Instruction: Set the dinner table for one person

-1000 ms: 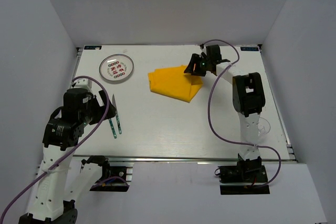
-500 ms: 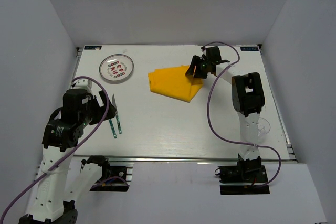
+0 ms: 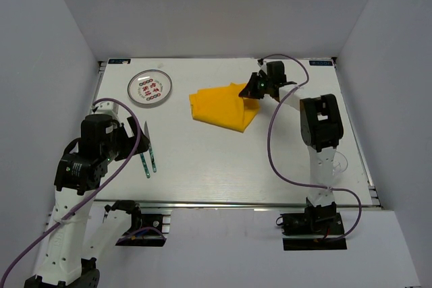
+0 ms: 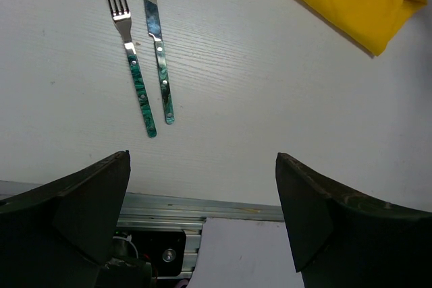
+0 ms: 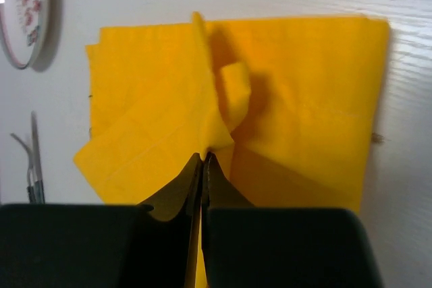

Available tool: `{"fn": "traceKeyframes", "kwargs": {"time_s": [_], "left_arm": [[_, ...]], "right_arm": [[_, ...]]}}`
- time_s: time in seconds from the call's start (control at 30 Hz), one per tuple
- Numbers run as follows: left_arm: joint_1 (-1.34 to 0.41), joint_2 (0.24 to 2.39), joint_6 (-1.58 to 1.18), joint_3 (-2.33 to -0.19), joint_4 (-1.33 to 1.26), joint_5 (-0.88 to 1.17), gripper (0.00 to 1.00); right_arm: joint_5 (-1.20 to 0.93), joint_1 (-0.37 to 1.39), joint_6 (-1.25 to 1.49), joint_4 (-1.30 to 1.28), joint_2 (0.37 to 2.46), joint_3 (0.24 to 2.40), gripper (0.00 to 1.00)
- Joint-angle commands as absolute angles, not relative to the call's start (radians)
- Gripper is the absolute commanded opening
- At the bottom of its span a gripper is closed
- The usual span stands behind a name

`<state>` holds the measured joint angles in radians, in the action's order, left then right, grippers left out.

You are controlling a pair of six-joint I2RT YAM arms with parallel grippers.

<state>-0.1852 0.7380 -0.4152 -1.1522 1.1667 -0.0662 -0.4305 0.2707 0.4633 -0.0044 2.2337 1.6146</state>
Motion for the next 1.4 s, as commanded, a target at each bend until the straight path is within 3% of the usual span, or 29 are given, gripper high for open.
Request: {"fn": "traceKeyframes", "kwargs": {"time_s": [0.0, 0.13, 0.27, 0.73, 0.77, 0.8, 0.83, 0.87, 0.9, 0.97, 1.0, 1.17, 1.23, 1.37], "left_arm": [[-0.187, 0.739, -0.405, -1.146, 1.154, -0.055, 0.98], [-0.187, 0.753, -0.405, -1.143, 1.146, -0.051, 0.98], [-0.187, 0.761, -0.405, -1.129, 1.129, -0.031, 0.98], [-0.187, 0.758, -0.437, -1.101, 1.092, -0.002, 0.98], [-0.187, 0.759, -0.44, -1.095, 1.08, -0.002, 0.98], [-0.187, 0.761, -0.445, -1.092, 1.075, 0.035, 0.98], [-0.187, 0.768, -0.448, -1.091, 1.069, 0.047, 0.98], [-0.187, 0.773, -0.451, -1.086, 1.056, 0.054, 0.98], [-0.187, 0.781, -0.453, -1.085, 1.043, 0.076, 0.98], [-0.187, 0.802, -0.459, -1.066, 0.997, 0.107, 0.98], [-0.187, 0.811, -0.469, -1.055, 0.976, 0.123, 0.98], [-0.187, 0.932, -0.526, -0.947, 0.815, 0.308, 0.98], [-0.187, 0.977, -0.558, -0.881, 0.757, 0.353, 0.98], [-0.187, 1.095, -0.592, -0.854, 0.666, 0.429, 0.98]], "right_arm": [[-0.601, 0.282, 0.445, 0.214, 2.071, 1.481, 0.0], [-0.817, 0.304, 0.463, 0.473, 1.898, 1.193, 0.0], [-0.903, 0.339, 0.532, 0.741, 1.746, 0.896, 0.0], [-0.874, 0.609, 0.492, 0.689, 1.481, 0.648, 0.01], [-0.868, 0.644, 0.506, 0.701, 1.471, 0.638, 0.14], [-0.852, 0.653, 0.523, 0.719, 1.46, 0.626, 0.33], [-0.848, 0.666, 0.555, 0.738, 1.43, 0.588, 0.59], [-0.845, 0.67, 0.572, 0.761, 1.408, 0.565, 0.8], [-0.804, 0.67, 0.584, 0.762, 1.384, 0.546, 0.89], [-0.696, 0.664, 0.557, 0.641, 1.304, 0.546, 0.89], [-0.484, 0.663, 0.536, 0.404, 1.286, 0.573, 0.89], [0.109, 0.66, 0.567, -0.124, 1.385, 0.798, 0.89], [0.179, 0.661, 0.592, -0.28, 1.501, 0.869, 0.89], [0.267, 0.649, 0.58, -0.344, 1.672, 0.982, 0.89]]}}
